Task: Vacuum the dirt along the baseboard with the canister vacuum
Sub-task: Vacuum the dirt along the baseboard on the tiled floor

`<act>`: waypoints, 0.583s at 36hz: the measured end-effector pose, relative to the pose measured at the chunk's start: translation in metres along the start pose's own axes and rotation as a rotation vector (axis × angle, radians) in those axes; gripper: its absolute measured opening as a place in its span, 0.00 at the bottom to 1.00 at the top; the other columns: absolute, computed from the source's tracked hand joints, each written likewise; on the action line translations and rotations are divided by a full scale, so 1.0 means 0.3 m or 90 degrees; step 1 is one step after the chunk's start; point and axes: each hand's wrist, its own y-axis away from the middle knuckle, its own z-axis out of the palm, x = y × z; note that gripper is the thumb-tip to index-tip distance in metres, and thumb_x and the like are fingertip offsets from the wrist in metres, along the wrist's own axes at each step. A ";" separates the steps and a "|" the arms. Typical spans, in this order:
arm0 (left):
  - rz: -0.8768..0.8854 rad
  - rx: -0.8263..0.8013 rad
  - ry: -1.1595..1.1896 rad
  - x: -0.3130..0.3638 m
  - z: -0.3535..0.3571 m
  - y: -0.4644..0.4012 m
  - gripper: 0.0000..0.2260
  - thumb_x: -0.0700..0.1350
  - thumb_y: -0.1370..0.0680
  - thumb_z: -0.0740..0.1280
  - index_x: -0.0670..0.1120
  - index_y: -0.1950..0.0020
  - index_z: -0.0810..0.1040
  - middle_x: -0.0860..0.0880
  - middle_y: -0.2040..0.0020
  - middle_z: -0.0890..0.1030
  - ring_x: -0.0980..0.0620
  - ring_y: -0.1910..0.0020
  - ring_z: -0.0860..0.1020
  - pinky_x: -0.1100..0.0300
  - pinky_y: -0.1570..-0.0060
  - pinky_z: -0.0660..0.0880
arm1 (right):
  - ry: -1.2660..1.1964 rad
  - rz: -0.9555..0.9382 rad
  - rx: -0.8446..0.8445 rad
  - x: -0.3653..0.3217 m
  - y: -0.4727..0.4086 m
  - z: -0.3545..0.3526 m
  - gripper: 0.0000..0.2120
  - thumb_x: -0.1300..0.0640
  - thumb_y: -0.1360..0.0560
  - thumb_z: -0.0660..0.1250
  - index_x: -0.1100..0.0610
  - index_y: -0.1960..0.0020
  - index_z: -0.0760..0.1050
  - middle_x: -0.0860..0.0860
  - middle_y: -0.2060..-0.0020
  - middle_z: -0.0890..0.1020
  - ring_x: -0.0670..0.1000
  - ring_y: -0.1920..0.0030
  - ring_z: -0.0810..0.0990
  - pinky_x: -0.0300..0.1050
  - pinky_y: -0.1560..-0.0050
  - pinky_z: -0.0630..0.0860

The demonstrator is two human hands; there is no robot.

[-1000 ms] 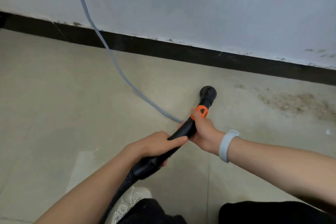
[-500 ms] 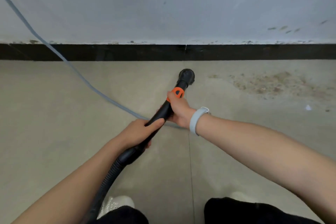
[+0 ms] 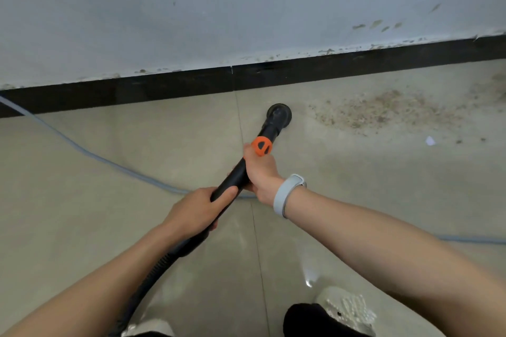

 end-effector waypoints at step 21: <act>0.057 0.080 -0.234 0.276 -0.018 -0.256 0.25 0.69 0.23 0.54 0.49 0.59 0.74 0.51 0.67 0.81 0.51 0.66 0.80 0.58 0.64 0.72 | -0.238 -0.003 -0.052 -0.209 -0.142 -0.228 0.08 0.55 0.21 0.61 0.59 0.55 0.68 0.56 0.64 0.75 0.55 0.63 0.79 0.59 0.44 0.79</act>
